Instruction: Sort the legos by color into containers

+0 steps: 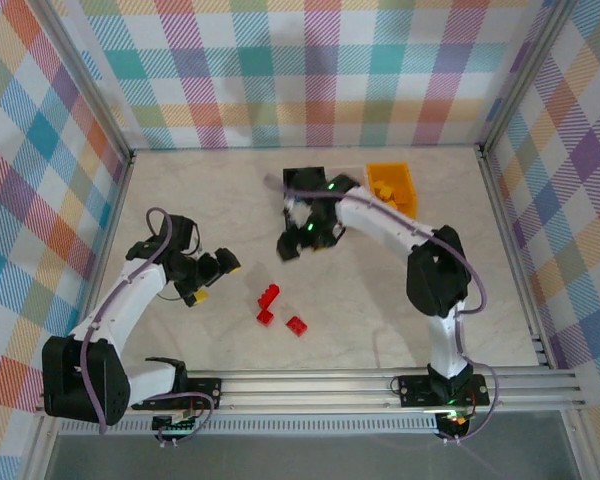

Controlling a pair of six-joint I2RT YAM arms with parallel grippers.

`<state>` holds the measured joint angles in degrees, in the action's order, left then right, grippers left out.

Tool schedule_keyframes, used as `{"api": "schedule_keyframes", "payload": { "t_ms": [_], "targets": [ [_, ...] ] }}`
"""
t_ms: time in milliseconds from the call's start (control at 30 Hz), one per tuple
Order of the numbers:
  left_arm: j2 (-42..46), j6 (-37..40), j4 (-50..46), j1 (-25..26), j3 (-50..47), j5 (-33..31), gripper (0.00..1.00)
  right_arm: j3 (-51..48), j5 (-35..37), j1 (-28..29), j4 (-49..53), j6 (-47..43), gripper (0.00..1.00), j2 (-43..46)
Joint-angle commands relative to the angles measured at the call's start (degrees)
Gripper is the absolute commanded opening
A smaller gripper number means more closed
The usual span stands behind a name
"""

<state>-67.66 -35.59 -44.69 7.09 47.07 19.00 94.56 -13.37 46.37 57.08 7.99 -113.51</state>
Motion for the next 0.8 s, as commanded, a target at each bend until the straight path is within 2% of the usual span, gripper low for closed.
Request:
{"api": "schedule_keyframes", "payload": {
  "t_ms": [0,233,433,767],
  "targets": [
    [2.8,-2.3,0.3,-1.5,-2.7,-1.5,1.00,-6.8,2.1,1.9,-2.1,-2.7,0.84,3.3],
    [6.5,-5.4,0.9,-3.1,-6.4,-0.7,1.00,-13.4,5.0,6.4,-6.0,-2.6,0.83,3.5],
    [9.4,-5.2,-0.7,-3.7,-7.9,-0.6,1.00,-12.4,6.6,10.2,-7.1,-3.0,0.82,0.6],
    [10.3,-3.9,-1.8,-5.0,-9.2,0.6,1.00,-12.5,10.5,13.1,-7.8,-2.0,0.78,-3.3]
  ]
}}
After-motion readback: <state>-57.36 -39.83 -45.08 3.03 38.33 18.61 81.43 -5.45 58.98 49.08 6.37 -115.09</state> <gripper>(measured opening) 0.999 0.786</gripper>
